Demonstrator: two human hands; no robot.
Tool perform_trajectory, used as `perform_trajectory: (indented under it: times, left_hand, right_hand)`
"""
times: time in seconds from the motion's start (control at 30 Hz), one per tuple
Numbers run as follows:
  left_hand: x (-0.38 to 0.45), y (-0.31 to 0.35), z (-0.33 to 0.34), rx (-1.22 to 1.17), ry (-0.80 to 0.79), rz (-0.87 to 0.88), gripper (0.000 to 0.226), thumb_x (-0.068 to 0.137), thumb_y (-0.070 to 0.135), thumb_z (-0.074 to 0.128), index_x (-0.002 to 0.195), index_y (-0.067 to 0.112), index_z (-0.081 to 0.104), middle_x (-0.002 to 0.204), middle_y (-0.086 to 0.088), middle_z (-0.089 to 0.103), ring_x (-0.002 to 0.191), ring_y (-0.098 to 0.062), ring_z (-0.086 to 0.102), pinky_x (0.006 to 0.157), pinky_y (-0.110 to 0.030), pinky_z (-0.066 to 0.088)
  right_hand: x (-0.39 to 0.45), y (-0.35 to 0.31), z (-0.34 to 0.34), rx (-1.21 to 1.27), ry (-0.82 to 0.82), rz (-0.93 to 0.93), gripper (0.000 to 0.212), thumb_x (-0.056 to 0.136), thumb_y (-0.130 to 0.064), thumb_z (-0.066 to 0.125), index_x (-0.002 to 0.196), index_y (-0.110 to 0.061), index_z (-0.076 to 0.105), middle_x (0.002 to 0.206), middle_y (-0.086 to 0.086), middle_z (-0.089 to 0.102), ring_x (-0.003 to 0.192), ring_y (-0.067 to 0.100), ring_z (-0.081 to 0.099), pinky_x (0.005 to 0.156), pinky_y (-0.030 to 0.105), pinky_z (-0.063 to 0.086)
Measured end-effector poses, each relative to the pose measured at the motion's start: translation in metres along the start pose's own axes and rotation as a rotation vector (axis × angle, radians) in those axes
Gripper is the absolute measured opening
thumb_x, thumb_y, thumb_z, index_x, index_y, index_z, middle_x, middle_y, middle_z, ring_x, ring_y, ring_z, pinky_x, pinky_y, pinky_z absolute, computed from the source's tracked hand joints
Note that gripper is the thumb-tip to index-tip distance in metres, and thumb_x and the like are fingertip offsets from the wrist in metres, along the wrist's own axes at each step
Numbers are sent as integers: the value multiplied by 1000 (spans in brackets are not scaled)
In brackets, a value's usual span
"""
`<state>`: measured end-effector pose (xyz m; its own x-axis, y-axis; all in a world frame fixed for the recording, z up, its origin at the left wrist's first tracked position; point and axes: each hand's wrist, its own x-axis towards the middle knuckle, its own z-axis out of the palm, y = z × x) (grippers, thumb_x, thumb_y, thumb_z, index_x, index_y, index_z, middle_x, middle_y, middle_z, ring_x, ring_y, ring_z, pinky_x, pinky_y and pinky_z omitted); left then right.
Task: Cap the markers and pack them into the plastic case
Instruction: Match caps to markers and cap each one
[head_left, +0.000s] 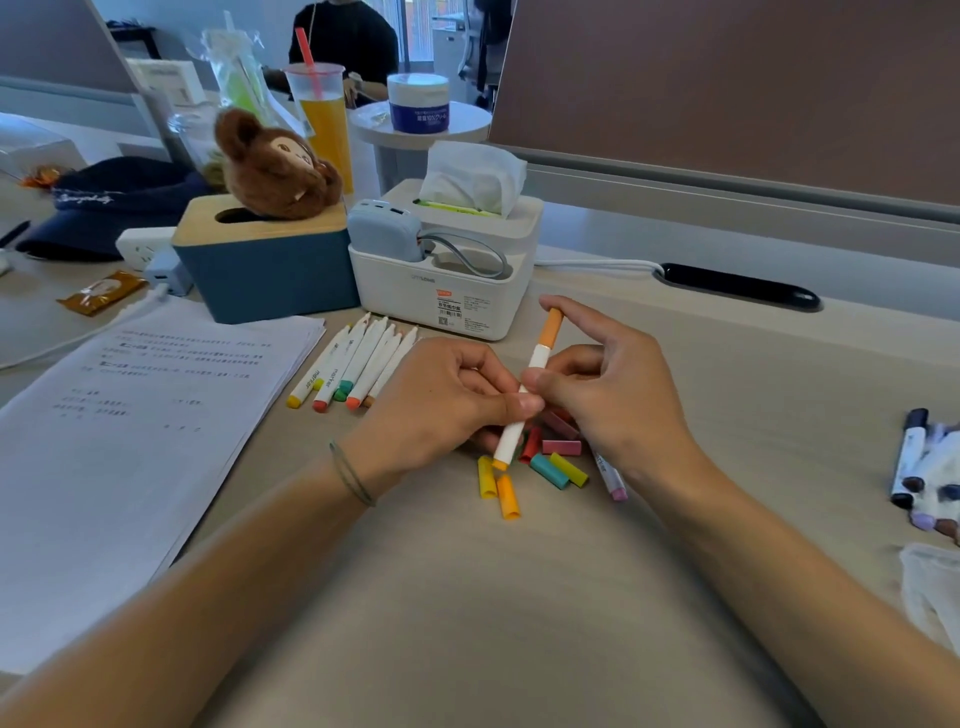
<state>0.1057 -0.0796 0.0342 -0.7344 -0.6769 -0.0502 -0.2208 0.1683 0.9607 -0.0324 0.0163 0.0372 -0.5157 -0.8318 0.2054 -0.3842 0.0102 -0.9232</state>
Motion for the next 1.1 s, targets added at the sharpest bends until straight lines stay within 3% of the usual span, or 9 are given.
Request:
perform_trajectory:
  times: [0.13,0.3,0.43,0.53,0.63,0.73,0.87,1.1]
  left_hand:
    - [-2,0,4,18,-16,-12,22,79,17,81,88,4,66,76,-10,77,72,-32,76,68,-39,64]
    - [0,2,3,35,-58,-31,23,81,21,78,93,4,68,77,-9,77,70,-25,75,65,-31,63]
    - [0,3,-4,143,-85,-22,18,90,28,71,96,11,73,75,-6,76,59,-13,69,55,-20,55]
    - [3,-1,-10,320,-2,-2,13,94,32,68,92,21,73,67,1,74,51,-4,62,52,-17,50]
    - [7,-5,-19,472,90,2,9,93,32,66,90,28,73,65,6,72,59,-3,66,59,-18,52]
    - [12,-10,-33,645,208,-27,9,92,35,65,90,29,73,73,8,67,72,-10,63,68,-25,54]
    - [18,-19,-52,819,360,-46,11,91,36,65,92,28,72,83,10,63,76,-10,59,69,-27,54]
    - [21,-20,-64,900,394,-135,2,93,32,64,92,32,65,96,7,64,73,-12,60,73,-29,57]
  right_hand:
    - [-1,-2,-2,-57,11,-48,65,83,0,79,138,-29,63,65,5,73,56,6,64,63,10,52]
    - [5,0,-7,-71,-32,-4,57,85,-6,77,135,-30,64,64,3,73,58,11,67,66,17,56]
    - [10,3,-8,-131,-96,36,52,89,-14,74,137,-31,62,66,6,73,57,11,63,64,23,55]
    - [9,5,-7,-217,-115,45,49,87,-20,77,132,-33,63,65,3,72,55,8,63,63,23,53]
    - [8,8,-3,-288,-115,74,44,85,-28,81,125,-35,66,65,-1,72,55,6,66,60,18,51]
    - [7,11,3,-359,-99,93,41,84,-30,82,123,-36,67,72,-4,69,59,1,67,51,8,45]
    - [6,12,7,-421,-92,86,42,85,-33,82,124,-33,69,75,-7,64,61,-6,64,50,8,45]
    - [9,6,8,-409,-114,71,17,95,-24,70,109,-31,73,72,-4,66,55,2,66,53,10,48]
